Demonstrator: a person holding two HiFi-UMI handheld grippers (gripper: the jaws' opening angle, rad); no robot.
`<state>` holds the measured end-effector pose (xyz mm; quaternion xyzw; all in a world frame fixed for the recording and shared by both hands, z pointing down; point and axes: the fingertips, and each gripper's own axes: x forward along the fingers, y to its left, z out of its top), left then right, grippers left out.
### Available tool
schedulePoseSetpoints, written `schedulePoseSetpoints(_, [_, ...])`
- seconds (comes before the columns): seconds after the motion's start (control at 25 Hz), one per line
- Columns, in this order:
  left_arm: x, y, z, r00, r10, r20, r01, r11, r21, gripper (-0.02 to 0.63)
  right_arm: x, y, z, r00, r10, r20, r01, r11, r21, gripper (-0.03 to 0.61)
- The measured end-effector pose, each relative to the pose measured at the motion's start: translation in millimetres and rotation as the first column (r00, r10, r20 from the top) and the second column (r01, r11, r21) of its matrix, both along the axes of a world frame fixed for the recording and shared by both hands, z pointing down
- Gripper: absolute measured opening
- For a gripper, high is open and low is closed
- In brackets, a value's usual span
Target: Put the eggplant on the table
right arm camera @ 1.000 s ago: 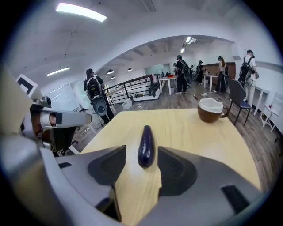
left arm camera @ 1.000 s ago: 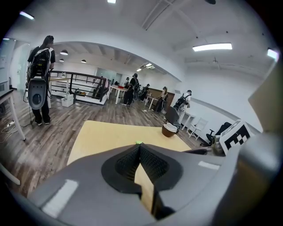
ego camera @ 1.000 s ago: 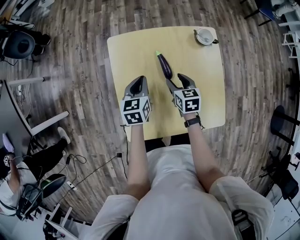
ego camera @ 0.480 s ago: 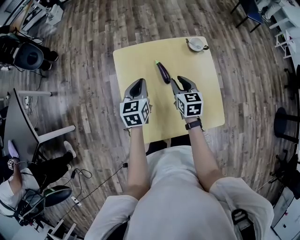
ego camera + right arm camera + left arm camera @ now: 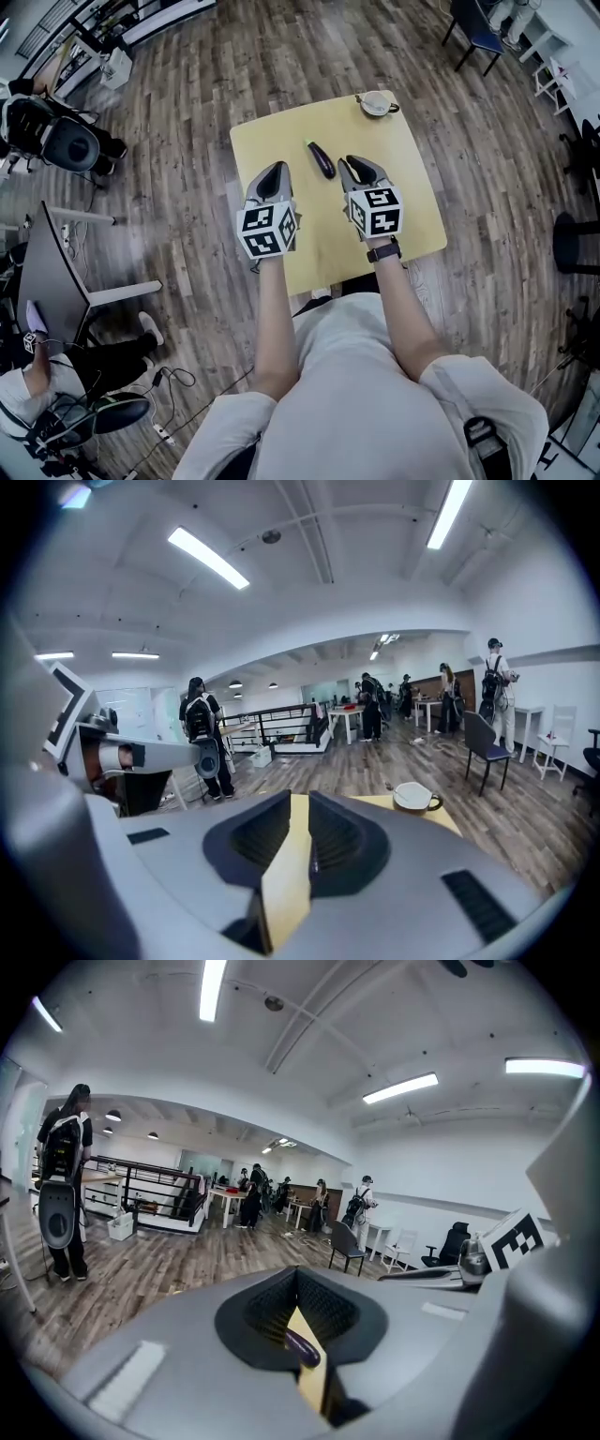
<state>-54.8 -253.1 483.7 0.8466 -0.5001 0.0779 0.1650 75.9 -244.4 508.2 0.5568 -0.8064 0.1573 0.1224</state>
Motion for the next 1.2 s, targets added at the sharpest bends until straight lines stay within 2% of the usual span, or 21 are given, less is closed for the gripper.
schedulePoseSetpoints(0.36, [-7,13,-48,1.000,0.004,-0.012,-0.003,0.995,0.100,0.009,-3,13,-57,1.000,0.007,0.007,-0.008,0.992,0.129,0.043])
schedulePoseSetpoints(0.6, [-13,19,-65,0.999,0.003,-0.050,0.003,0.992,0.130,0.009,0,20,-82,1.000,0.020,0.021,-0.024,0.983,0.182,0.032])
schedulePoseSetpoints(0.96, [-38,22,-93,0.998,-0.013,-0.058,0.025,0.979,0.204,0.011,-15,27,-126,1.000,0.030,0.009,-0.031,0.957,0.287,0.019])
schedulePoseSetpoints(1.2, [-47,24,-119,0.997,-0.037,-0.062,0.052,0.964,0.262,0.011,-9,31,-142,0.999,0.040,0.000,-0.038,0.947,0.319,0.014])
